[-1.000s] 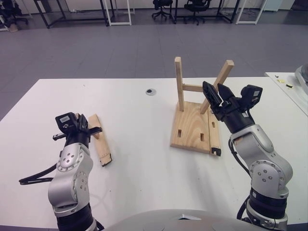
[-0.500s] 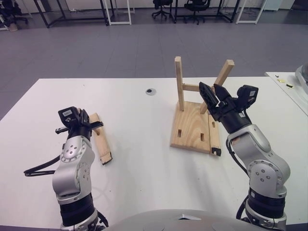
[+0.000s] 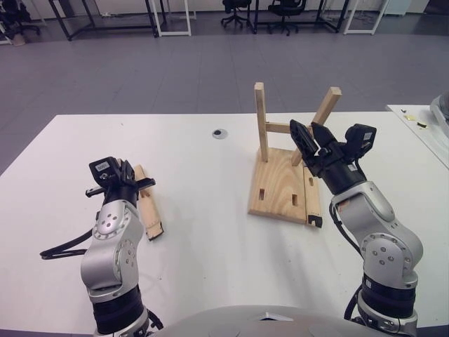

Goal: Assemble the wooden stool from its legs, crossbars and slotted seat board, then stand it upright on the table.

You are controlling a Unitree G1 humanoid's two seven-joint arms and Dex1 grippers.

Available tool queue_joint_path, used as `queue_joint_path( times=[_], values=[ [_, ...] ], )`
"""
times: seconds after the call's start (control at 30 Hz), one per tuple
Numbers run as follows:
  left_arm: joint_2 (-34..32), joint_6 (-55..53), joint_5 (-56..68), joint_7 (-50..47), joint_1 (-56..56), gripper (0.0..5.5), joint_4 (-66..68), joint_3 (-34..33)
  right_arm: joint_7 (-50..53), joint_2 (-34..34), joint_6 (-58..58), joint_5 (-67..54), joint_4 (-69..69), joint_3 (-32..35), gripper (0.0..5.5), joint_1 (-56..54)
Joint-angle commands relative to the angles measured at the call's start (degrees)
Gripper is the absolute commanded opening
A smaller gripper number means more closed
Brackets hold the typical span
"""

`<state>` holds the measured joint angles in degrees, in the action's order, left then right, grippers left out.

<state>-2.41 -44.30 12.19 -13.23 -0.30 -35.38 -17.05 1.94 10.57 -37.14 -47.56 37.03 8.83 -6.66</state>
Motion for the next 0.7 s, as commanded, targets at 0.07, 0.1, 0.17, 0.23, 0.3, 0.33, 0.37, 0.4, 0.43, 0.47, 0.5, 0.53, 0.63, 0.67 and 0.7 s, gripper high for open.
queue_joint_path(
  times=[0.07,0.1,0.17,0.23,0.3,0.33,0.37,0.4,0.43,0.47,0.5,0.53,0.63,0.67,0.7],
  values=[
    [-0.55,0.0,-1.52,-0.09,0.79,0.41,-0.06,-0.97,0.32,-0.06,-0.15,-0.53,0.25,0.19,3.56,-0.71],
    [-0.53,0.18,-1.71,-0.05,0.67,0.41,0.06,-1.11,0.25,-0.01,-0.18,-0.58,0.22,0.22,3.56,-0.74],
    [-0.74,0.64,-1.67,0.44,0.32,0.41,0.8,-1.89,0.14,0.05,-0.26,-0.63,0.04,0.18,3.56,-1.0],
    [-0.89,1.2,-1.67,0.89,0.35,0.41,1.37,-2.36,-0.04,0.18,-0.32,-0.7,-0.09,0.16,3.56,-1.15],
    [-0.76,1.84,-1.72,1.24,0.49,0.41,1.97,-2.43,-0.24,0.31,-0.33,-0.71,-0.27,0.2,3.56,-1.31],
    [-0.65,2.15,-1.72,1.35,0.43,0.41,2.31,-2.48,-0.33,0.37,-0.34,-0.71,-0.38,0.21,3.56,-1.43],
    [-0.6,2.39,-1.72,1.41,0.24,0.41,2.65,-2.48,-0.36,0.41,-0.35,-0.69,-0.47,0.22,3.56,-1.53],
    [-0.54,2.61,-1.69,1.44,0.06,0.41,2.85,-2.41,-0.42,0.43,-0.35,-0.68,-0.56,0.21,3.56,-1.62],
    [-0.52,2.74,-1.66,1.47,-0.15,0.41,2.98,-2.35,-0.46,0.44,-0.34,-0.66,-0.63,0.19,3.56,-1.69],
    [-0.55,2.79,-1.63,1.51,-0.45,0.41,3.09,-2.28,-0.46,0.41,-0.31,-0.62,-0.63,0.16,3.56,-1.7],
    [-0.54,2.81,-1.63,1.52,-0.75,0.41,3.17,-2.16,-0.46,0.38,-0.28,-0.6,-0.66,0.13,3.56,-1.71],
    [-0.54,2.83,-1.62,1.55,-1.0,0.41,3.29,-2.05,-0.41,0.32,-0.25,-0.56,-0.6,0.09,3.56,-1.68],
    [-0.38,3.22,-1.73,1.71,-1.15,0.41,3.99,-1.69,-0.29,0.14,-0.22,-0.45,-0.57,-0.08,3.56,-1.62],
    [-0.38,3.42,-1.79,1.74,-1.24,0.41,4.37,-1.59,-0.3,0.15,-0.22,-0.43,-0.61,-0.09,3.56,-1.67],
    [-0.42,3.56,-1.83,1.74,-1.37,0.41,4.73,-1.61,-0.34,0.19,-0.25,-0.41,-0.77,-0.1,3.56,-1.88]
  ],
)
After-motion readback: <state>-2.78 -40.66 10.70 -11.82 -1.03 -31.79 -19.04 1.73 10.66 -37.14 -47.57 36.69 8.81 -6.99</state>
